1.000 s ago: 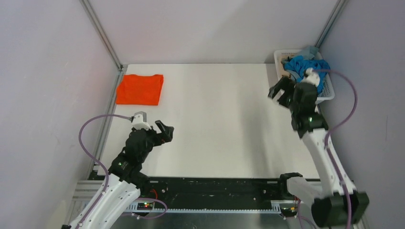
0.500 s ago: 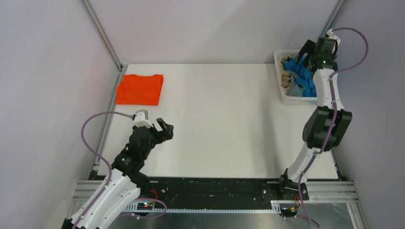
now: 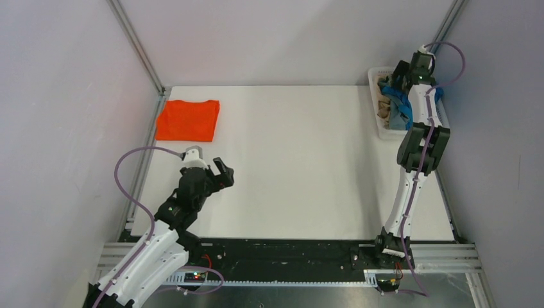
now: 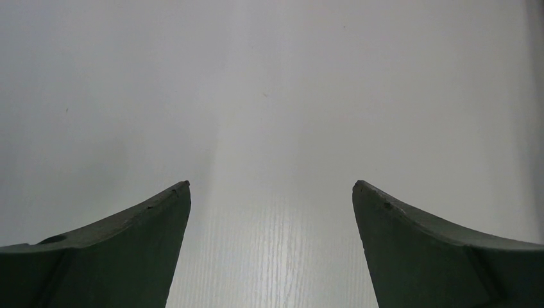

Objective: Fold and stack the t-shirts
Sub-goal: Grab crumpled tshirt from bin with the right arm, then move the tshirt to the center of the board, then flatten out the tshirt

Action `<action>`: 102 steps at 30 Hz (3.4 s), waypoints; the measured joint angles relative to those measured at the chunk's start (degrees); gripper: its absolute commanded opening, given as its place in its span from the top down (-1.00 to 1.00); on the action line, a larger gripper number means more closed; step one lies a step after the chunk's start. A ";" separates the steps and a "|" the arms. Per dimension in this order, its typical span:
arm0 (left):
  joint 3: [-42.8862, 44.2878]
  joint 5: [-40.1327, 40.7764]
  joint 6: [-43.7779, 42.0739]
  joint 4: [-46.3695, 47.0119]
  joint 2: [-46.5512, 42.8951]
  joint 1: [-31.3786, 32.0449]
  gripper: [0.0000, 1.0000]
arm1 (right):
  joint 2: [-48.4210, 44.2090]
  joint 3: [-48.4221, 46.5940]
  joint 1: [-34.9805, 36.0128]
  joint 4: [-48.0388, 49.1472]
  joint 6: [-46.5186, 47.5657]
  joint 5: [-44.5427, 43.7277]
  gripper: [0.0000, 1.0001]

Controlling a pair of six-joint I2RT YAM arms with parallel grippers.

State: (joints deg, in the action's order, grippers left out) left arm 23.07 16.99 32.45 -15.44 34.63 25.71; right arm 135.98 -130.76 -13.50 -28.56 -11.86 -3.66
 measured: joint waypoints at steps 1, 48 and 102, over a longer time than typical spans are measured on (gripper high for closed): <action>0.00 0.07 0.00 0.04 0.00 0.00 -0.99 | 0.72 0.02 -0.02 -0.11 0.17 -0.44 -0.27; -0.02 -5.25 3.69 -2.67 -17.25 0.00 -0.99 | -62.47 22.18 39.93 10.12 -5.90 9.31 1.00; 11.93 -14.86 10.16 15.37 46.80 21.92 1.00 | -57.07 78.16 57.57 10.25 2.27 -20.00 -0.70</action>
State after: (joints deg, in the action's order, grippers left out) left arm 35.00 2.13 42.61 -0.08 81.43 47.64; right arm 78.91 -52.60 44.07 -18.31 -9.58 -23.66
